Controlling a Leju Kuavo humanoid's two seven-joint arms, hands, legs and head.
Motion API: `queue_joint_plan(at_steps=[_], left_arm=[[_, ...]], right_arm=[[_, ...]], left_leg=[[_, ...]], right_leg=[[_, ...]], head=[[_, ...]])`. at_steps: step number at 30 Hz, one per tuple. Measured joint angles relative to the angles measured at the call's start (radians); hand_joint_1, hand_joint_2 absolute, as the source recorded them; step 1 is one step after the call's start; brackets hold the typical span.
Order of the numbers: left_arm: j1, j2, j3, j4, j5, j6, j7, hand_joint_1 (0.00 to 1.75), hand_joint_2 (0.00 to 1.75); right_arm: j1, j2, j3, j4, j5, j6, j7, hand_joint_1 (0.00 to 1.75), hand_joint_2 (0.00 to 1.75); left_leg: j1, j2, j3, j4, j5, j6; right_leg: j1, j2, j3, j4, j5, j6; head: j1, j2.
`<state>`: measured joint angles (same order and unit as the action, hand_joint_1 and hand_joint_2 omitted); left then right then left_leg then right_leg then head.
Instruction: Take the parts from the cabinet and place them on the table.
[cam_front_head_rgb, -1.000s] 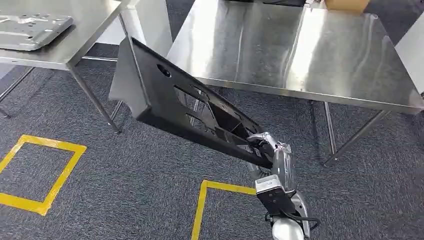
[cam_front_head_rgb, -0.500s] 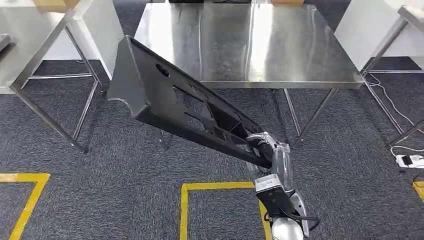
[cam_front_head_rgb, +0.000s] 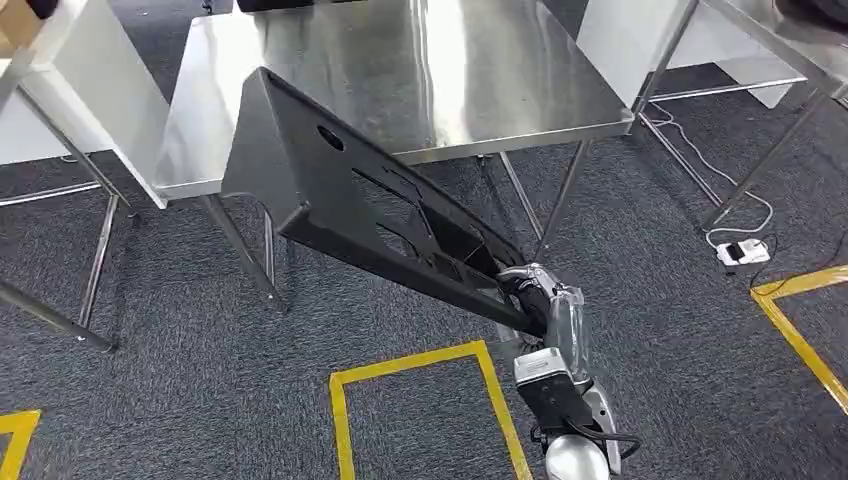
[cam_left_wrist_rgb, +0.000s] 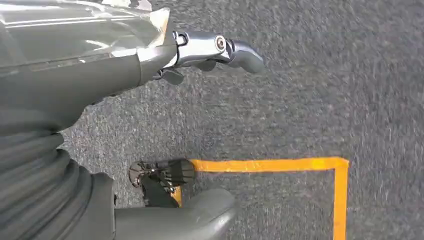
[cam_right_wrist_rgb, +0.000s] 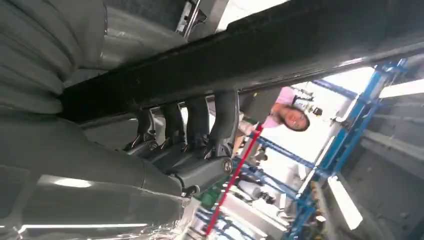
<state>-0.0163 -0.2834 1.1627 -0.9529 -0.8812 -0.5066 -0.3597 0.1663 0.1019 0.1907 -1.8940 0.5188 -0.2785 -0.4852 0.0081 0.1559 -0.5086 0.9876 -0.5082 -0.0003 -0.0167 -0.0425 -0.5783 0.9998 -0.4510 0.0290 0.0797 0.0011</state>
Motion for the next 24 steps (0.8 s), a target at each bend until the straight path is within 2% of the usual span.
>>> queue_joint_plan(at_steps=[1,2,3,4,5,6,7,9,10,11,12,14,15,16,17,19,20,21,22,24], left_arm=[[-0.002,0.000,0.000,0.000,0.000,-0.001,0.000,0.00,1.75],[-0.002,0.000,0.000,0.000,0.000,-0.002,0.000,0.00,1.75],[0.000,0.000,0.000,0.001,0.000,-0.003,0.000,0.00,1.75],[0.003,0.000,0.001,0.001,0.000,-0.003,0.000,0.00,1.75],[0.006,0.000,0.001,0.002,0.000,-0.003,0.000,0.00,1.75],[0.006,0.000,0.002,0.003,0.000,-0.003,0.000,0.00,1.75],[0.007,0.000,0.002,0.005,0.000,-0.003,0.000,0.00,1.75],[0.006,0.002,0.002,0.005,0.002,-0.003,0.002,0.00,1.75],[0.000,0.003,0.001,0.005,0.004,-0.003,0.003,0.00,1.75],[-0.004,0.003,0.001,0.005,0.010,-0.004,0.003,0.00,1.75],[-0.005,0.003,0.001,0.005,0.015,-0.008,0.004,0.00,1.75],[-0.006,0.003,0.001,0.005,0.026,-0.022,0.006,0.00,1.75],[-0.006,0.001,0.001,0.005,0.032,-0.028,0.006,0.00,1.75],[-0.006,0.001,0.002,0.005,0.036,-0.035,0.006,0.00,1.75],[-0.004,0.002,0.002,0.005,0.037,-0.037,0.006,0.00,1.75],[0.002,0.003,0.003,0.005,0.039,-0.039,0.006,0.00,1.75],[0.004,0.003,0.004,0.005,0.039,-0.041,0.006,0.00,1.75],[0.005,0.003,0.005,0.005,0.040,-0.042,0.006,0.00,1.75],[0.005,0.002,0.005,0.005,0.039,-0.044,0.006,0.00,1.75],[0.005,0.000,0.005,0.006,0.040,-0.045,0.006,0.00,1.75]], right_arm=[[0.001,0.000,-0.001,0.000,0.000,0.000,0.000,1.75,1.75],[-0.003,0.000,-0.002,0.000,0.000,0.000,-0.001,1.75,1.75],[-0.004,0.001,-0.002,0.000,0.000,0.002,-0.001,1.75,1.75],[-0.004,0.003,-0.003,0.000,0.000,0.002,-0.002,1.75,1.75],[-0.004,0.003,-0.003,0.000,0.000,0.003,-0.002,1.75,1.75],[-0.004,0.003,-0.004,0.002,-0.001,0.003,-0.002,1.75,1.75],[-0.004,0.003,-0.004,0.002,-0.002,0.004,-0.002,1.75,1.75],[-0.004,0.003,-0.004,0.002,-0.002,0.005,-0.002,1.75,1.75],[-0.005,0.002,-0.005,0.002,0.002,0.005,-0.002,1.75,1.75],[-0.008,0.002,-0.005,0.003,0.003,0.003,-0.003,1.75,1.75],[-0.012,0.002,-0.005,0.003,0.006,0.000,-0.002,1.75,1.75],[-0.016,-0.001,-0.005,0.008,0.009,-0.005,-0.001,1.75,1.75],[-0.017,-0.002,-0.004,0.008,0.013,-0.006,0.003,1.75,1.75],[-0.020,-0.005,-0.004,0.011,0.016,-0.008,0.007,1.75,1.75],[-0.028,-0.007,-0.003,0.013,0.021,-0.008,0.013,1.75,1.75],[-0.036,-0.010,-0.002,0.018,0.027,-0.010,0.018,1.75,1.75],[-0.035,-0.012,-0.002,0.021,0.027,-0.010,0.019,1.75,1.75],[-0.036,-0.014,-0.002,0.025,0.027,-0.010,0.021,1.75,1.75],[-0.036,-0.015,-0.001,0.027,0.028,-0.010,0.023,1.75,1.75],[-0.037,-0.017,0.000,0.031,0.028,-0.010,0.025,1.75,1.75]], left_leg=[[0.008,-0.058,-0.004,0.015,-0.017,-0.009],[0.010,-0.115,-0.024,0.066,-0.056,-0.010],[0.010,-0.141,-0.057,0.138,-0.098,-0.010],[0.010,-0.153,-0.098,0.223,-0.137,-0.011],[0.011,-0.157,-0.132,0.287,-0.154,-0.012],[0.011,-0.158,-0.148,0.309,-0.148,-0.011],[0.012,-0.159,-0.141,0.281,-0.115,-0.008],[0.012,-0.161,-0.081,0.140,-0.021,-0.003],[0.013,-0.175,-0.044,0.051,0.020,0.003],[0.010,-0.183,-0.038,0.021,0.014,0.005],[0.007,-0.181,-0.042,0.024,0.016,0.007],[-0.001,-0.177,-0.042,0.024,0.020,0.020],[0.005,-0.173,-0.039,0.010,0.030,0.033],[0.006,-0.169,-0.038,0.003,0.037,0.042],[0.007,-0.166,-0.040,0.003,0.039,0.049],[0.006,-0.155,-0.044,0.003,0.039,0.049],[0.006,-0.151,-0.045,0.003,0.040,0.049],[0.006,-0.146,-0.045,0.004,0.040,0.048],[0.006,-0.144,-0.045,0.004,0.039,0.048],[0.009,-0.141,-0.039,0.006,0.035,0.041]], right_leg=[[-0.011,0.014,0.003,-0.002,0.003,-0.006],[-0.012,0.025,0.001,-0.002,0.007,-0.017],[-0.011,0.036,0.000,-0.002,0.007,-0.022],[-0.009,0.051,-0.001,-0.002,0.009,-0.025],[-0.006,0.068,-0.002,-0.002,0.009,-0.026],[-0.005,0.084,-0.002,-0.001,0.009,-0.026],[-0.005,0.101,-0.001,0.000,0.009,-0.025],[-0.005,0.113,0.003,0.003,0.009,-0.025],[-0.005,0.123,0.002,0.005,0.008,-0.025],[0.008,0.129,-0.001,0.013,0.006,-0.020],[0.004,0.132,-0.006,0.010,0.008,-0.017],[0.003,0.134,-0.010,0.000,0.014,-0.002],[0.010,0.132,-0.020,0.002,0.013,0.005],[0.004,0.091,-0.024,0.025,-0.001,0.005],[0.006,0.067,-0.048,0.077,-0.033,0.000],[0.002,0.055,-0.125,0.242,-0.107,-0.004],[0.001,0.055,-0.155,0.309,-0.127,0.000],[-0.001,0.054,-0.159,0.324,-0.126,0.009],[-0.004,0.053,-0.137,0.289,-0.108,0.020],[-0.011,0.041,-0.028,0.094,-0.037,0.044]], head=[[-0.002,0.000],[-0.003,0.000],[-0.006,0.000],[-0.006,0.000],[-0.007,0.000],[-0.006,0.000],[-0.006,0.000],[-0.007,0.000],[-0.007,0.000],[-0.007,0.000],[-0.005,0.000],[-0.006,0.000],[-0.006,0.000],[-0.006,0.000],[-0.001,0.000],[-0.002,0.000],[-0.001,0.000],[-0.002,0.000],[-0.002,0.000],[-0.002,0.000]])
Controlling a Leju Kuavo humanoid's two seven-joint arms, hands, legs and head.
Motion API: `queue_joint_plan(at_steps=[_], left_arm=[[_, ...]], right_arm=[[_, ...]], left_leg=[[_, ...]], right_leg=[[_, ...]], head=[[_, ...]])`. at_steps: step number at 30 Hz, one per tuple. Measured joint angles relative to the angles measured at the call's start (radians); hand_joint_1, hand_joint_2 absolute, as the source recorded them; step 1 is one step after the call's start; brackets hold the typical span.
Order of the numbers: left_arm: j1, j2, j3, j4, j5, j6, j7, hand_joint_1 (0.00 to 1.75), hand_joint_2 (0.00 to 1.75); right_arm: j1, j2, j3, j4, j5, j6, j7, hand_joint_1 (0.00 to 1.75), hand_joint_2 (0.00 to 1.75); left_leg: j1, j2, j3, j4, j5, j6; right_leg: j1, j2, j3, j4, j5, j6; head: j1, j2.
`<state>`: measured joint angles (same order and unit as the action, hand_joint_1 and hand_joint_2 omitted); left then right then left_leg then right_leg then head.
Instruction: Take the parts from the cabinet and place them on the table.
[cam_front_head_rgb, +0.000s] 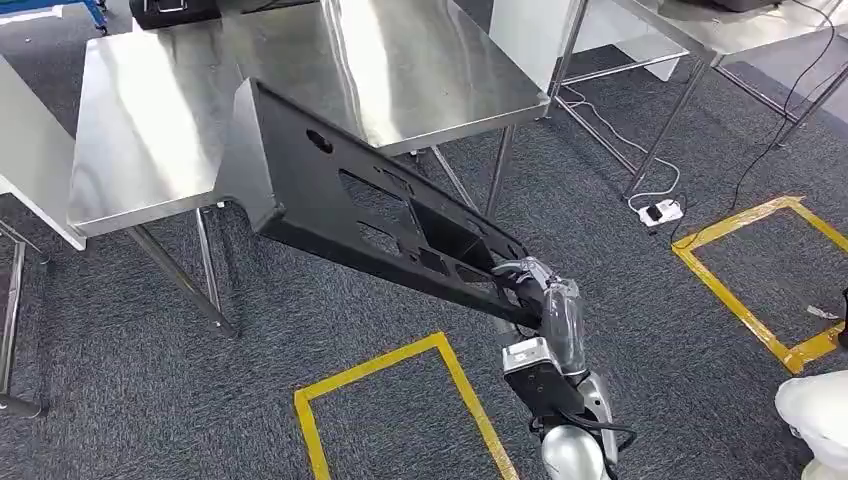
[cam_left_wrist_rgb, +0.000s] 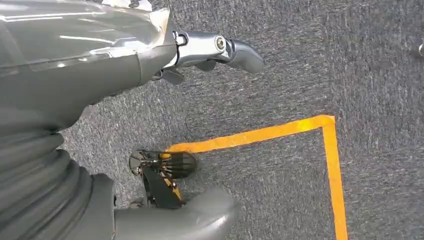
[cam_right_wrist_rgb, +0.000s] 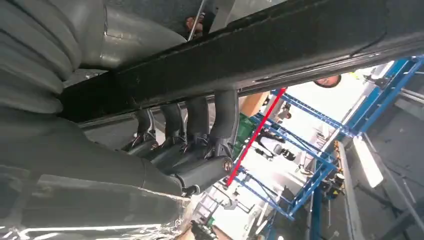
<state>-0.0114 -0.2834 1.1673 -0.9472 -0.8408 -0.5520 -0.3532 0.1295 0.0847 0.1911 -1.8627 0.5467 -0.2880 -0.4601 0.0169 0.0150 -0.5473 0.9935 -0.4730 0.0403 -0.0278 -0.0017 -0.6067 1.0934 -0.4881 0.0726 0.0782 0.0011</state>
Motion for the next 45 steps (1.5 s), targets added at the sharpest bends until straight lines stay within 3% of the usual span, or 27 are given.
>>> queue_joint_plan(at_steps=[1,2,5,6,7,8,10,11,12,14,15,16,17,20,21,22,24,26,28,30,31,34,37,39,41,43,45], left_arm=[[0.000,0.000,0.001,0.000,0.000,-0.001,0.000,0.00,1.75],[0.000,0.001,0.002,0.000,0.000,-0.002,0.000,0.00,1.75],[0.000,0.002,0.006,0.000,0.002,-0.003,0.000,0.00,1.75],[0.000,0.001,0.006,0.000,0.002,-0.005,0.000,0.00,1.75],[0.000,0.001,0.007,0.000,0.003,-0.005,0.000,0.00,1.75],[0.000,0.001,0.010,0.000,0.003,-0.008,0.000,0.00,1.75],[0.001,0.001,0.018,0.000,0.003,-0.009,0.000,0.00,1.75],[0.003,0.001,0.020,0.000,0.003,-0.010,0.000,0.00,1.75],[0.004,0.000,0.022,0.000,0.003,-0.010,0.001,0.00,1.75],[0.007,0.000,0.025,0.000,0.003,-0.010,0.002,0.00,1.75],[0.007,0.000,0.026,0.000,0.003,-0.010,0.002,0.00,1.75],[0.007,0.000,0.028,0.000,0.003,-0.010,0.002,0.00,1.75],[0.006,0.000,0.030,0.000,0.003,-0.011,0.002,0.00,1.75],[0.006,-0.002,0.033,0.000,0.002,-0.011,0.002,0.00,1.75],[0.006,-0.005,0.035,-0.001,0.002,-0.012,0.002,0.00,1.75],[0.006,-0.006,0.037,-0.002,0.002,-0.013,0.002,0.00,1.75],[0.006,-0.006,0.042,-0.002,0.001,-0.013,0.002,0.00,1.75],[0.006,-0.008,0.046,-0.002,-0.005,-0.015,0.002,0.00,1.75],[0.009,-0.010,0.047,-0.002,-0.006,-0.020,0.002,0.00,1.75],[0.011,-0.012,0.048,-0.002,-0.006,-0.021,0.002,0.00,1.75],[0.011,-0.011,0.049,-0.002,-0.006,-0.022,0.002,0.00,1.75],[0.011,-0.011,0.054,-0.002,-0.007,-0.022,0.002,0.00,1.75],[0.012,-0.012,0.055,-0.002,-0.007,-0.022,0.002,0.00,1.75],[0.010,-0.011,0.055,-0.002,-0.007,-0.022,0.002,0.00,1.75],[0.014,-0.011,0.055,-0.002,-0.008,-0.022,0.002,0.00,1.75],[0.014,-0.011,0.056,-0.002,-0.008,-0.022,0.002,0.00,1.75],[0.014,-0.010,0.057,-0.002,-0.009,-0.024,0.002,0.00,1.75]], right_arm=[[-0.001,-0.001,0.001,0.001,0.000,0.000,0.000,1.75,1.75],[-0.005,-0.002,0.005,0.003,0.000,0.000,0.000,1.75,1.75],[-0.005,-0.006,0.010,0.010,-0.002,-0.002,0.001,1.75,1.75],[-0.006,-0.006,0.011,0.010,-0.003,-0.002,0.001,1.75,1.75],[-0.007,-0.007,0.013,0.010,-0.003,-0.002,0.001,1.75,1.75],[-0.010,-0.008,0.015,0.010,-0.004,-0.003,0.001,1.75,1.75],[-0.010,-0.008,0.018,0.015,-0.005,-0.003,0.001,1.75,1.75],[-0.010,-0.008,0.019,0.018,-0.005,-0.003,0.002,1.75,1.75],[-0.010,-0.008,0.019,0.021,-0.005,-0.003,0.003,1.75,1.75],[-0.011,-0.008,0.023,0.024,-0.005,-0.003,0.003,1.75,1.75],[-0.011,-0.008,0.026,0.024,-0.005,-0.003,0.003,1.75,1.75],[-0.012,-0.008,0.027,0.025,-0.005,-0.003,0.003,1.75,1.75],[-0.014,-0.009,0.030,0.026,-0.005,-0.003,0.003,1.75,1.75],[-0.014,-0.009,0.034,0.027,-0.003,-0.003,0.005,1.75,1.75],[-0.015,-0.009,0.034,0.027,-0.002,-0.003,0.005,1.75,1.75],[-0.015,-0.010,0.034,0.027,-0.002,-0.003,0.005,1.75,1.75],[-0.020,-0.011,0.035,0.027,-0.001,-0.003,0.004,1.75,1.75],[-0.016,-0.014,0.035,0.033,0.001,-0.002,0.005,1.75,1.75],[-0.016,-0.016,0.035,0.036,0.002,-0.002,0.005,1.75,1.75],[-0.017,-0.017,0.035,0.036,0.002,-0.002,0.005,1.75,1.75],[-0.017,-0.018,0.035,0.037,0.002,-0.002,0.005,1.75,1.75],[-0.016,-0.018,0.035,0.038,0.002,-0.002,0.005,1.75,1.75],[-0.016,-0.017,0.037,0.038,0.002,-0.002,0.005,1.75,1.75],[-0.017,-0.016,0.039,0.038,0.002,-0.002,0.004,1.75,1.75],[-0.017,-0.016,0.039,0.039,0.002,-0.002,0.004,1.75,1.75],[-0.016,-0.016,0.039,0.041,0.003,-0.002,0.004,1.75,1.75],[-0.016,-0.016,0.039,0.040,0.003,-0.002,0.004,1.75,1.75]], left_leg=[[-0.003,0.001,0.001,0.002,-0.003,-0.005],[-0.010,0.002,-0.002,0.009,-0.008,-0.015],[-0.007,0.006,0.000,0.004,-0.007,-0.028],[-0.003,0.006,-0.003,0.008,-0.013,-0.035],[0.000,-0.002,-0.010,0.029,-0.029,-0.039],[0.000,-0.007,-0.040,0.090,-0.067,-0.041],[0.000,-0.011,-0.127,0.258,-0.142,-0.047],[0.000,-0.013,-0.164,0.319,-0.153,-0.047],[0.000,-0.013,-0.174,0.324,-0.137,-0.046],[0.000,-0.013,-0.129,0.209,-0.048,-0.039],[0.000,-0.014,-0.085,0.112,0.004,-0.033],[0.000,-0.022,-0.054,0.042,0.030,-0.025],[-0.004,-0.023,-0.045,0.021,0.019,-0.026],[-0.014,-0.022,-0.046,0.021,0.017,-0.016],[0.000,-0.020,-0.033,0.003,0.024,-0.006],[-0.004,-0.018,-0.026,-0.002,0.023,-0.002],[-0.003,-0.016,-0.020,-0.001,0.018,0.009],[-0.003,-0.015,-0.017,-0.001,0.012,0.009],[-0.002,-0.017,-0.006,0.000,0.004,0.005],[0.000,-0.018,0.013,0.000,-0.009,-0.005],[-0.003,-0.018,0.015,0.000,-0.015,-0.013],[-0.009,-0.017,0.019,0.001,-0.026,-0.026],[-0.006,-0.011,0.001,0.068,-0.062,-0.040],[-0.004,-0.016,-0.076,0.222,-0.136,-0.044],[-0.003,-0.016,-0.146,0.324,-0.166,-0.045],[-0.003,-0.016,-0.140,0.260,-0.092,-0.040],[-0.004,-0.016,-0.068,0.086,0.021,-0.029]], right_leg=[[-0.003,-0.014,0.042,-0.077,0.016,0.002],[0.010,-0.009,0.051,-0.090,0.016,-0.011],[0.013,-0.002,0.043,-0.087,0.016,-0.037],[-0.002,0.001,0.049,-0.093,0.019,-0.049],[0.000,0.002,0.050,-0.093,0.019,-0.054],[0.001,0.002,0.050,-0.093,0.017,-0.065],[0.005,0.003,0.050,-0.092,0.014,-0.070],[0.007,0.005,0.052,-0.092,0.013,-0.072],[0.008,0.007,0.054,-0.092,0.012,-0.073],[0.010,0.013,0.063,-0.092,0.008,-0.075],[0.010,0.016,0.070,-0.092,0.004,-0.074],[0.011,0.017,0.071,-0.092,0.000,-0.071],[0.025,0.019,0.068,-0.087,-0.005,-0.062],[0.019,0.021,0.068,-0.099,-0.004,-0.049],[0.026,0.019,0.063,-0.091,-0.012,-0.042],[0.019,0.012,0.058,-0.062,-0.023,-0.042],[0.016,0.011,-0.019,0.079,-0.078,-0.048],[0.013,0.011,-0.106,0.218,-0.111,-0.040],[0.007,0.010,-0.095,0.164,-0.064,-0.018],[-0.001,0.000,-0.007,-0.026,0.023,0.003],[-0.004,-0.011,0.015,-0.084,0.040,0.001],[0.012,-0.001,0.019,-0.082,0.035,-0.031],[0.000,0.004,0.039,-0.089,0.028,-0.060],[0.005,0.003,0.049,-0.089,0.017,-0.077],[0.010,0.005,0.055,-0.089,0.009,-0.085],[0.012,0.011,0.070,-0.088,-0.002,-0.082],[0.014,0.014,0.093,-0.089,-0.018,-0.077]], head=[[0.001,0.000],[0.000,0.000],[-0.002,0.000],[-0.002,0.000],[-0.001,0.000],[-0.003,0.000],[-0.002,0.000],[-0.002,0.000],[-0.002,0.000],[-0.003,0.000],[-0.002,0.000],[-0.002,0.000],[-0.003,0.000],[-0.002,0.000],[-0.003,0.000],[-0.002,0.000],[0.003,0.000],[0.002,0.000],[0.002,0.000],[0.003,0.000],[0.004,0.000],[0.001,0.000],[-0.002,0.000],[-0.005,0.000],[-0.006,0.000],[-0.006,0.000],[-0.005,0.000]])
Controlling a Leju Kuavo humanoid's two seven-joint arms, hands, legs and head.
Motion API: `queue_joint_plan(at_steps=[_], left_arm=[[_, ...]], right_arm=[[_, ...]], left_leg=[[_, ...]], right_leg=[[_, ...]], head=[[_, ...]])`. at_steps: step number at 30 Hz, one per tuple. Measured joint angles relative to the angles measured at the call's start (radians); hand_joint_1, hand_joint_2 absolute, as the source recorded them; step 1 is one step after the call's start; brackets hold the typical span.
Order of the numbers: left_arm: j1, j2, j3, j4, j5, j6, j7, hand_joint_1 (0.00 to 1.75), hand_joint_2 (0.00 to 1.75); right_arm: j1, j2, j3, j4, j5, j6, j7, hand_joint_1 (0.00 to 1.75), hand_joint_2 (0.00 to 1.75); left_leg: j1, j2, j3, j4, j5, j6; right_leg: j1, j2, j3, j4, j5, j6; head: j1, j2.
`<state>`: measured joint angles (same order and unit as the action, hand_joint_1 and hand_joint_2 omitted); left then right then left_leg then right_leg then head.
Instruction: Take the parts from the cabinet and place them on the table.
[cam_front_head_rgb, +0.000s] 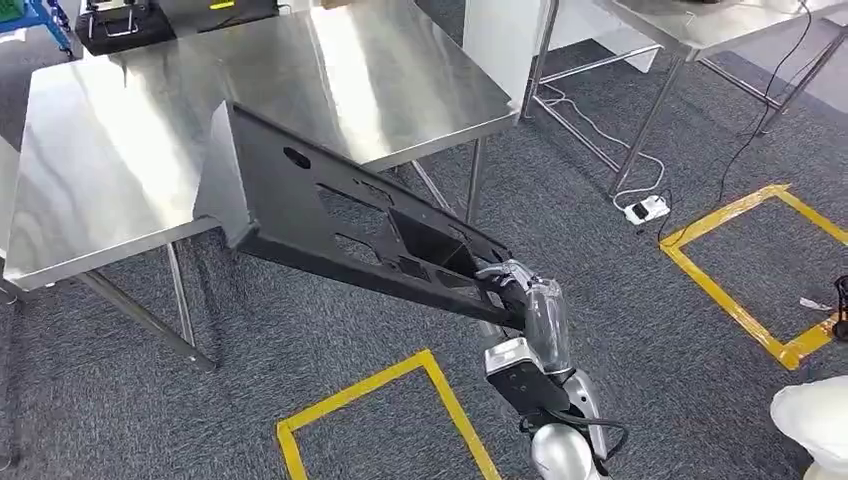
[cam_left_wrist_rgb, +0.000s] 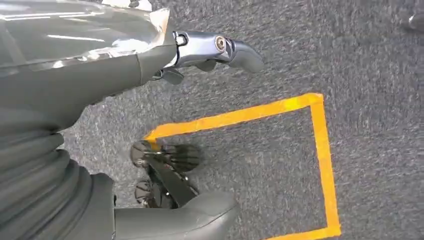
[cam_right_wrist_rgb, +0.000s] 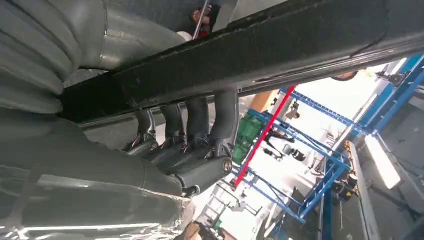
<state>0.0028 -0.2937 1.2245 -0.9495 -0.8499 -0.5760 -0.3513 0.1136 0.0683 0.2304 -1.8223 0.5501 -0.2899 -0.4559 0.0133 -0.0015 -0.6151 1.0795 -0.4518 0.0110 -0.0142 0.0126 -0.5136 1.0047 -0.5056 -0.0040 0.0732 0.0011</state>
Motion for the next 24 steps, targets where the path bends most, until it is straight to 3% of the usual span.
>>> queue_joint_plan(at_steps=[2,3,5,6,8,10,11,12,13,14,15,16,17,18,19,20,21,22,23,24], left_arm=[[-0.003,0.000,0.006,0.000,-0.005,-0.003,-0.003,0.00,1.75],[-0.002,0.001,0.007,0.000,-0.009,-0.006,-0.005,0.00,1.75],[0.000,0.001,0.010,0.000,-0.012,-0.008,-0.008,0.00,1.75],[0.001,0.000,0.011,0.000,-0.016,-0.009,-0.009,0.00,1.75],[-0.002,0.002,0.014,0.000,-0.022,-0.010,-0.013,0.00,1.75],[-0.003,0.002,0.016,0.000,-0.032,-0.010,-0.017,0.00,1.75],[-0.003,0.002,0.016,0.001,-0.036,-0.010,-0.019,0.00,1.75],[-0.003,0.002,0.016,0.002,-0.040,-0.010,-0.021,0.00,1.75],[-0.003,0.002,0.016,0.002,-0.040,-0.010,-0.022,0.00,1.75],[-0.002,0.001,0.016,0.003,-0.040,-0.010,-0.022,0.00,1.75],[-0.002,0.001,0.017,0.003,-0.040,-0.010,-0.023,0.00,1.75],[-0.002,0.003,0.018,0.003,-0.040,-0.010,-0.023,0.00,1.75],[-0.004,0.005,0.022,0.003,-0.041,-0.010,-0.023,0.00,1.75],[-0.007,0.005,0.022,0.003,-0.041,-0.010,-0.024,0.00,1.75],[-0.005,0.004,0.022,0.003,-0.041,-0.010,-0.025,0.00,1.75],[-0.005,0.005,0.022,0.003,-0.041,-0.010,-0.025,0.00,1.75],[-0.006,0.005,0.023,0.003,-0.041,-0.010,-0.025,0.00,1.75],[-0.007,0.005,0.023,0.003,-0.040,-0.010,-0.025,0.00,1.75],[-0.011,0.005,0.023,0.003,-0.040,-0.010,-0.025,0.00,1.75],[-0.012,0.005,0.023,0.003,-0.040,-0.010,-0.025,0.00,1.75]], right_arm=[[-0.003,-0.001,0.000,0.001,0.001,-0.001,0.000,1.75,1.75],[-0.002,-0.001,0.000,0.001,0.001,-0.002,0.000,1.75,1.75],[0.000,-0.003,0.000,0.003,0.010,-0.005,0.001,1.75,1.75],[-0.002,-0.006,0.000,0.003,0.019,-0.006,0.006,1.75,1.75],[-0.015,-0.012,0.000,0.008,0.037,-0.007,0.012,1.75,1.75],[-0.035,-0.022,-0.001,0.016,0.072,-0.008,0.036,1.75,1.75],[-0.043,-0.027,-0.003,0.023,0.093,-0.009,0.047,1.75,1.75],[-0.050,-0.031,-0.004,0.028,0.108,-0.009,0.054,1.75,1.75],[-0.057,-0.034,-0.004,0.032,0.115,-0.009,0.058,1.75,1.75],[-0.063,-0.036,-0.005,0.035,0.117,-0.009,0.059,1.75,1.75],[-0.070,-0.039,-0.006,0.038,0.118,-0.009,0.060,1.75,1.75],[-0.074,-0.040,-0.006,0.042,0.119,-0.009,0.060,1.75,1.75],[-0.081,-0.041,-0.006,0.047,0.120,-0.010,0.060,1.75,1.75],[-0.082,-0.042,-0.006,0.048,0.121,-0.010,0.061,1.75,1.75],[-0.081,-0.042,-0.008,0.050,0.122,-0.011,0.064,1.75,1.75],[-0.083,-0.044,-0.009,0.052,0.122,-0.011,0.064,1.75,1.75],[-0.083,-0.043,-0.009,0.052,0.123,-0.011,0.064,1.75,1.75],[-0.086,-0.044,-0.010,0.053,0.123,-0.011,0.065,1.75,1.75],[-0.089,-0.044,-0.009,0.053,0.123,-0.011,0.064,1.75,1.75],[-0.090,-0.044,-0.009,0.054,0.123,-0.011,0.065,1.75,1.75]], left_leg=[[-0.009,-0.002,0.029,-0.055,-0.015,0.009],[-0.013,-0.001,0.030,-0.055,-0.020,0.015],[-0.014,0.001,0.036,-0.067,-0.022,0.027],[-0.007,-0.002,0.056,-0.078,-0.019,0.033],[-0.003,-0.002,0.072,-0.082,-0.025,0.043],[-0.003,-0.002,0.078,-0.082,-0.035,0.046],[-0.003,-0.002,0.084,-0.082,-0.041,0.045],[-0.002,-0.002,0.093,-0.082,-0.047,0.043],[0.001,-0.004,0.104,-0.082,-0.056,0.039],[0.004,-0.005,0.116,-0.082,-0.063,0.034],[0.008,-0.006,0.134,-0.082,-0.076,0.026],[0.002,-0.006,0.129,-0.082,-0.086,0.016],[0.001,-0.007,0.136,-0.079,-0.093,0.011],[-0.005,-0.004,0.133,-0.082,-0.100,0.005],[-0.003,-0.003,0.143,-0.080,-0.100,0.000],[-0.001,-0.002,0.149,-0.088,-0.102,-0.002],[0.004,-0.001,0.136,-0.068,-0.101,-0.006],[0.005,-0.001,0.110,-0.013,-0.099,-0.008],[0.005,-0.001,0.062,0.064,-0.109,-0.012],[0.005,-0.001,0.004,0.146,-0.143,-0.016]], right_leg=[[0.011,0.001,-0.003,0.002,-0.012,0.012],[0.005,0.002,-0.002,-0.004,-0.010,0.017],[0.013,0.002,0.008,0.002,-0.004,0.029],[0.013,0.001,0.001,0.014,-0.013,0.035],[0.007,-0.002,-0.055,0.122,-0.043,0.036],[0.004,-0.002,-0.160,0.278,-0.085,0.038],[0.003,-0.003,-0.199,0.322,-0.090,0.040],[0.000,-0.003,-0.213,0.315,-0.074,0.048],[-0.004,-0.004,-0.203,0.264,-0.036,0.063],[-0.007,-0.006,-0.179,0.195,0.006,0.074],[-0.012,-0.011,-0.136,0.077,0.075,0.094],[-0.015,-0.020,-0.125,0.031,0.098,0.096],[-0.003,-0.020,-0.130,0.025,0.055,0.059],[-0.002,-0.016,-0.119,0.029,0.077,0.044],[-0.010,-0.014,-0.122,0.028,0.075,0.033],[-0.008,-0.012,-0.117,0.027,0.074,0.028],[-0.012,-0.009,-0.104,0.023,0.074,0.022],[-0.011,-0.010,-0.095,0.022,0.069,0.016],[-0.008,-0.010,-0.091,0.022,0.063,0.008],[-0.005,-0.010,-0.087,0.022,0.057,0.000]], head=[[0.000,0.000],[-0.002,0.000],[0.000,0.000],[0.000,0.000],[0.003,0.000],[0.003,0.000],[0.004,0.000],[0.004,0.000],[0.004,0.000],[0.004,0.000],[0.005,0.000],[0.007,0.000],[0.003,0.000],[0.002,0.000],[0.001,0.000],[0.001,0.000],[0.001,0.000],[0.000,0.000],[0.000,0.000],[-0.001,0.000]])
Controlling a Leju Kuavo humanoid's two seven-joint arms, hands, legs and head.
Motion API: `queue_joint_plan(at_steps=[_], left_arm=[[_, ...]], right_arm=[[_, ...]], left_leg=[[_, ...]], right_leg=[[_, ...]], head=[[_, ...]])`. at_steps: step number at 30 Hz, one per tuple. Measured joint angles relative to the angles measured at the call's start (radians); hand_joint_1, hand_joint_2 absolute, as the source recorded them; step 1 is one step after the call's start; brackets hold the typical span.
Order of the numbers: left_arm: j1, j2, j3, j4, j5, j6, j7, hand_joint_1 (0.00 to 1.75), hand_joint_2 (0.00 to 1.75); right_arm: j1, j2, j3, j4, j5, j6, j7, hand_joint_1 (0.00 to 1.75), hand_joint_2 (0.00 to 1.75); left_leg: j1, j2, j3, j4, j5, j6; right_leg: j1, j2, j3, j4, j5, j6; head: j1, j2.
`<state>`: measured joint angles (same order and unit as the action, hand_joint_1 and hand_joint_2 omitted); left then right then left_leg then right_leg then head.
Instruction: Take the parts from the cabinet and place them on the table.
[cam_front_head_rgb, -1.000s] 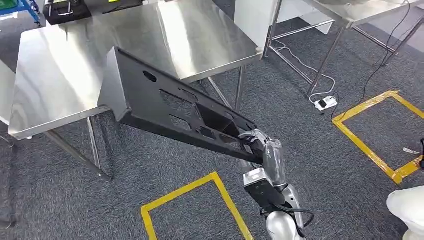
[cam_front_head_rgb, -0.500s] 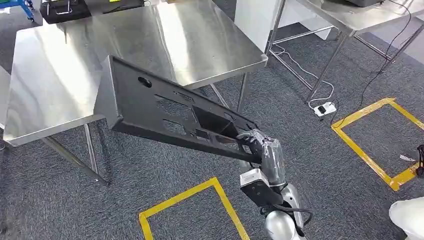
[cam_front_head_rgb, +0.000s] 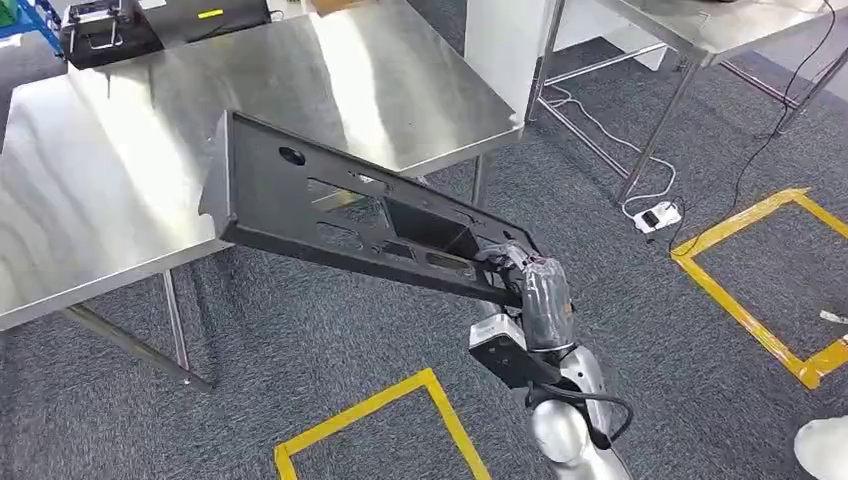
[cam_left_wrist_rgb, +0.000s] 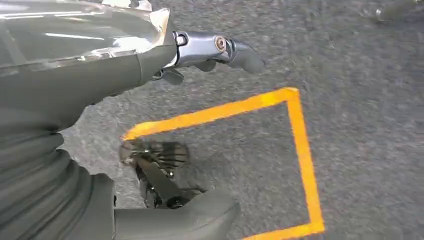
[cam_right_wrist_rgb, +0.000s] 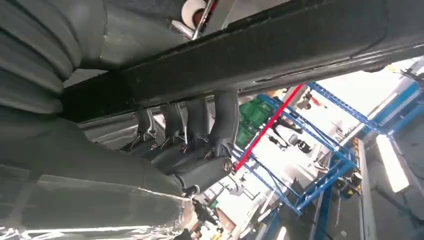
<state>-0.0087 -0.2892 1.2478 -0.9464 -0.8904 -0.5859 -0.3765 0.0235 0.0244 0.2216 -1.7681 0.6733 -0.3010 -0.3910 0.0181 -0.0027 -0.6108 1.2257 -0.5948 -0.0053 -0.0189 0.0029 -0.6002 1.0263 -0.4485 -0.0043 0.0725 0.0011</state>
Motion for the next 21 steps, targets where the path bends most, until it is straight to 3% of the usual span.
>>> queue_joint_plan(at_steps=[1,2,3,5,6,7,8,10,11,12,13,14,15,16,17,18,19,20,21], left_arm=[[0.002,0.000,0.001,0.000,0.000,0.000,0.000,0.00,1.75],[0.003,0.000,0.003,0.000,0.000,0.000,0.000,0.00,1.75],[0.003,0.000,0.005,0.001,-0.001,0.000,0.000,0.00,1.75],[0.003,0.000,0.009,0.002,-0.002,0.000,0.000,0.00,1.75],[0.003,0.001,0.010,0.002,-0.003,-0.001,0.000,0.00,1.75],[0.001,0.005,0.013,0.001,-0.007,-0.001,-0.001,0.00,1.75],[-0.003,0.005,0.014,0.001,-0.009,-0.006,-0.002,0.00,1.75],[-0.005,0.006,0.014,0.000,-0.009,-0.006,-0.003,0.00,1.75],[-0.005,0.007,0.014,0.000,-0.009,-0.007,-0.003,0.00,1.75],[-0.003,0.007,0.014,0.000,-0.010,-0.008,-0.003,0.00,1.75],[-0.003,0.003,0.016,0.000,-0.011,-0.008,-0.003,0.00,1.75],[-0.005,0.004,0.018,0.000,-0.012,-0.008,-0.004,0.00,1.75],[-0.007,0.005,0.018,0.000,-0.013,-0.008,-0.003,0.00,1.75],[-0.009,0.004,0.018,0.002,-0.015,-0.008,-0.003,0.00,1.75],[-0.010,0.002,0.017,0.005,-0.018,-0.008,-0.003,0.00,1.75],[-0.010,0.002,0.017,0.008,-0.020,-0.008,-0.003,0.00,1.75],[-0.010,0.002,0.017,0.010,-0.020,-0.008,-0.003,0.00,1.75],[-0.009,0.001,0.018,0.013,-0.021,-0.008,-0.003,0.00,1.75],[-0.009,0.000,0.018,0.016,-0.021,-0.008,-0.003,0.00,1.75]], right_arm=[[0.001,0.000,0.000,0.001,0.000,0.000,0.000,1.75,1.75],[0.001,-0.001,0.000,0.004,0.002,0.000,0.002,1.75,1.75],[-0.001,-0.001,0.000,0.006,0.011,0.001,0.007,1.75,1.75],[-0.016,-0.001,-0.001,0.013,0.054,0.001,0.029,1.75,1.75],[-0.029,-0.001,-0.002,0.018,0.080,0.001,0.043,1.75,1.75],[-0.046,-0.001,-0.004,0.025,0.106,0.001,0.056,1.75,1.75],[-0.064,-0.001,-0.007,0.033,0.130,0.001,0.066,1.75,1.75],[-0.083,-0.001,-0.012,0.042,0.153,0.001,0.079,1.75,1.75],[-0.092,0.000,-0.018,0.049,0.169,0.001,0.089,1.75,1.75],[-0.101,-0.001,-0.023,0.054,0.179,0.001,0.093,1.75,1.75],[-0.113,-0.003,-0.027,0.062,0.193,0.000,0.103,1.75,1.75],[-0.129,-0.003,-0.031,0.071,0.206,0.000,0.108,1.75,1.75],[-0.144,-0.003,-0.035,0.079,0.219,0.000,0.114,1.75,1.75],[-0.156,-0.004,-0.039,0.085,0.232,-0.002,0.121,1.75,1.75],[-0.158,-0.005,-0.042,0.090,0.241,-0.002,0.127,1.75,1.75],[-0.158,-0.006,-0.046,0.100,0.249,-0.002,0.134,1.75,1.75],[-0.158,-0.007,-0.049,0.107,0.253,-0.002,0.138,1.75,1.75],[-0.160,-0.008,-0.050,0.112,0.255,-0.002,0.138,1.75,1.75],[-0.162,-0.009,-0.050,0.116,0.255,-0.002,0.138,1.75,1.75]], left_leg=[[0.000,0.000,-0.050,0.062,-0.040,-0.002],[0.000,0.000,-0.085,0.092,-0.055,0.001],[-0.001,0.000,-0.099,0.081,-0.036,0.007],[-0.011,0.000,-0.069,-0.044,0.078,0.031],[-0.022,0.000,-0.041,-0.128,0.141,0.054],[-0.039,0.000,-0.025,-0.179,0.164,0.081],[-0.045,-0.002,-0.023,-0.180,0.112,0.085],[-0.048,-0.007,-0.015,-0.191,0.116,0.086],[-0.049,-0.007,-0.007,-0.215,0.127,0.094],[-0.049,-0.005,0.011,-0.230,0.137,0.102],[-0.037,-0.001,0.044,-0.249,0.157,0.101],[-0.036,0.002,0.056,-0.251,0.159,0.097],[-0.032,0.003,0.058,-0.251,0.159,0.097],[-0.030,0.003,0.059,-0.251,0.157,0.096],[-0.028,0.001,0.060,-0.250,0.154,0.092],[-0.024,-0.001,0.064,-0.250,0.148,0.085],[-0.017,-0.003,0.071,-0.249,0.141,0.076],[-0.011,-0.005,0.080,-0.248,0.133,0.067],[-0.005,-0.005,0.089,-0.247,0.125,0.059]], right_leg=[[0.005,0.001,0.005,0.000,-0.006,-0.008],[0.009,0.002,0.012,0.000,-0.013,-0.011],[0.014,0.005,0.022,0.000,-0.019,-0.013],[0.027,0.008,0.045,-0.002,-0.033,-0.015],[0.029,0.009,0.054,-0.004,-0.039,-0.016],[0.025,0.011,0.052,-0.005,-0.044,-0.015],[0.033,0.017,0.062,-0.007,-0.050,-0.009],[0.028,0.015,0.061,-0.012,-0.053,-0.002],[0.029,0.014,0.070,0.006,-0.034,0.005],[0.032,0.015,0.075,0.005,-0.024,0.021],[0.036,0.014,0.069,0.013,-0.041,0.019],[0.033,0.012,0.067,0.038,-0.059,0.021],[0.028,0.011,0.041,0.087,-0.079,0.020],[0.022,0.011,-0.008,0.165,-0.103,0.028],[0.018,0.010,-0.048,0.224,-0.128,0.029],[0.011,0.010,-0.084,0.266,-0.148,0.041],[0.004,0.009,-0.094,0.253,-0.145,0.052],[-0.004,0.007,-0.082,0.198,-0.118,0.069],[-0.012,0.003,-0.056,0.118,-0.069,0.094]], head=[[0.000,0.000],[0.000,0.000],[0.000,0.000],[0.000,0.000],[0.000,0.000],[0.002,0.000],[0.001,0.000],[0.001,0.000],[-0.001,0.000],[0.000,0.000],[-0.002,0.000],[0.000,0.000],[0.002,0.000],[0.003,0.000],[0.002,0.000],[0.002,0.000],[0.002,0.000],[0.003,0.000],[0.002,0.000]])
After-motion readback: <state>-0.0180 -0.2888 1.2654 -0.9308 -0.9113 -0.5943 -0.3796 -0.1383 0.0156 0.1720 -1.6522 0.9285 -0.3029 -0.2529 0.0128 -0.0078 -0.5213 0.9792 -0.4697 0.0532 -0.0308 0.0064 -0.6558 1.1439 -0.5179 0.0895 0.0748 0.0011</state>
